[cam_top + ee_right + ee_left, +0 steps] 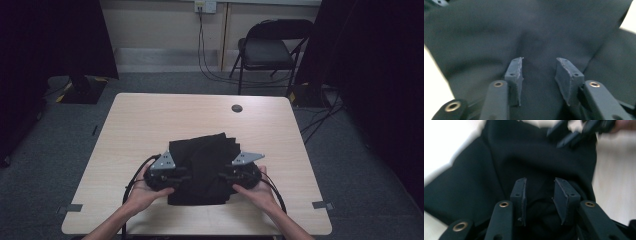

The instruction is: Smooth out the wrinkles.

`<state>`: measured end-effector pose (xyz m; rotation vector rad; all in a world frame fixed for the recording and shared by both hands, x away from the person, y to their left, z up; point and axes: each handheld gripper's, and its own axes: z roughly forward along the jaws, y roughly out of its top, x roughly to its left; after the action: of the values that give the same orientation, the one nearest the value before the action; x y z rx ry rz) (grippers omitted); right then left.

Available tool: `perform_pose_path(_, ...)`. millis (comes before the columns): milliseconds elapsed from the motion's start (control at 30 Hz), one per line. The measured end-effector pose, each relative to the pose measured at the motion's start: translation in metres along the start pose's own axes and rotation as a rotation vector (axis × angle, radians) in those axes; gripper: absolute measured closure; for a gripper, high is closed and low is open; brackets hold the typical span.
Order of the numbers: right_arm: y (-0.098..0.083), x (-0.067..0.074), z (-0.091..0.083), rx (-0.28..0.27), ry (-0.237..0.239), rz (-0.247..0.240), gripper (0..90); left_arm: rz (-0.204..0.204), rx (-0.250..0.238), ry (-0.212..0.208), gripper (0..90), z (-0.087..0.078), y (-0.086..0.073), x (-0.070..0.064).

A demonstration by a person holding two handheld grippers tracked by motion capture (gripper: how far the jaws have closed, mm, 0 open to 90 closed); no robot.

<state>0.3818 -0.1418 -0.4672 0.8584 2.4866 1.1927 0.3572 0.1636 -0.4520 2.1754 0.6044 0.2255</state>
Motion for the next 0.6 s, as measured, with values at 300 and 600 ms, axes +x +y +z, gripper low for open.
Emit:
perform_pose_path(300, -0.005, -0.027, -0.013, -0.067, -0.044, 0.146, 42.0, -0.060, -0.117, -0.029, 55.4, -0.019, 0.000, 0.002)
perform_pose_path(600, -0.005, -0.021, -0.007, -0.073, -0.015, 0.110, 90.0, -0.017, 0.025, -0.021, 54.0, 0.002, -0.008, -0.006)
